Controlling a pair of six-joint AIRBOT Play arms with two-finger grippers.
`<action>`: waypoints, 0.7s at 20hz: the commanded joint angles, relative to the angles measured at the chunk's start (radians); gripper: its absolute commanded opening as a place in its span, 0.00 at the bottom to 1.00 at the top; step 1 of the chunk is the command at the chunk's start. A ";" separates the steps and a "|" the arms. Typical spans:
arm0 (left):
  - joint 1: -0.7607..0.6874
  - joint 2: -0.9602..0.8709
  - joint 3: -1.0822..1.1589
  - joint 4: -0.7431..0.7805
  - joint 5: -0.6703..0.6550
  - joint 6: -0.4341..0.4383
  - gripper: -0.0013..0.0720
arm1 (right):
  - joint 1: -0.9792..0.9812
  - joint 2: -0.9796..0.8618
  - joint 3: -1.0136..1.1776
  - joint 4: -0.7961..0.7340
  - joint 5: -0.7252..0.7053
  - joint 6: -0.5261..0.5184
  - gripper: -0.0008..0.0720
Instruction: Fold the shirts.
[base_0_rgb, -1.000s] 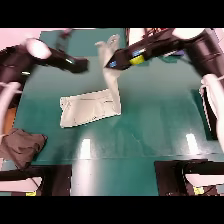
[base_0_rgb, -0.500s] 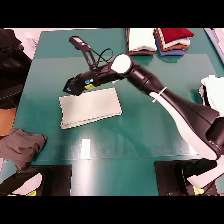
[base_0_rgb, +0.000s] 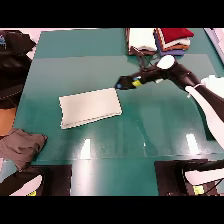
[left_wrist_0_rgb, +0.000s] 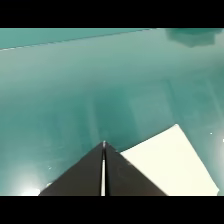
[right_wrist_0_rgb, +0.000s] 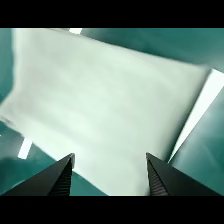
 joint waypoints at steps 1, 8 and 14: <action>-0.016 0.000 -0.001 -0.010 0.010 0.004 0.05 | -0.095 -0.055 -0.091 0.000 0.044 0.017 0.73; -0.016 0.000 -0.001 -0.011 0.008 0.004 0.05 | 0.042 -0.291 0.037 0.156 0.047 0.034 0.73; -0.016 0.000 -0.001 -0.040 0.006 0.003 0.05 | 0.193 -0.426 0.251 0.151 0.035 0.035 0.04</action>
